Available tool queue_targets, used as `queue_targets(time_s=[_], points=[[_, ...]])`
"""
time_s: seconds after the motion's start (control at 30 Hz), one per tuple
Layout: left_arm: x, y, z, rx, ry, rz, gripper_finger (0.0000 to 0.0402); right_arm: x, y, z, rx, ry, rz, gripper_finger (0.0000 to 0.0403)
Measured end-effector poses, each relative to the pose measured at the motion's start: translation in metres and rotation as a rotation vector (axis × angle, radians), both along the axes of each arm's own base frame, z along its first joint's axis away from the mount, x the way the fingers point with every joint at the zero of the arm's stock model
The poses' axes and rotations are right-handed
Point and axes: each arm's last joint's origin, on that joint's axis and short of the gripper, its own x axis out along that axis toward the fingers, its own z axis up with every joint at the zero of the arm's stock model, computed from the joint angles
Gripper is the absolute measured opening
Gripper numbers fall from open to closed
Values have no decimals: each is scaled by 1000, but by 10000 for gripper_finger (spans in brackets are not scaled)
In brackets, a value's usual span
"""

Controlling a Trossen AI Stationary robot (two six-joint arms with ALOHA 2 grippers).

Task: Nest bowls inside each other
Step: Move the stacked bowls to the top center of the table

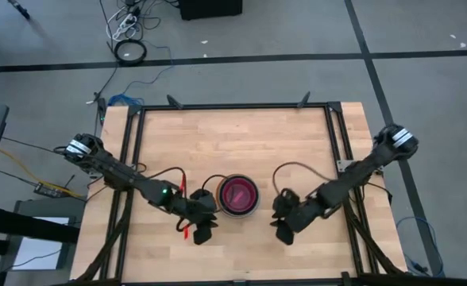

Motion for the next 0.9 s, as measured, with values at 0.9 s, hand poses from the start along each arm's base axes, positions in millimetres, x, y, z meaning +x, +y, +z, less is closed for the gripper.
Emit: queue_targets(time_s=[0.9], points=[[2,-1,3,0,-43,-18,127,94,-42,-67,-192,-242,-163,130]])
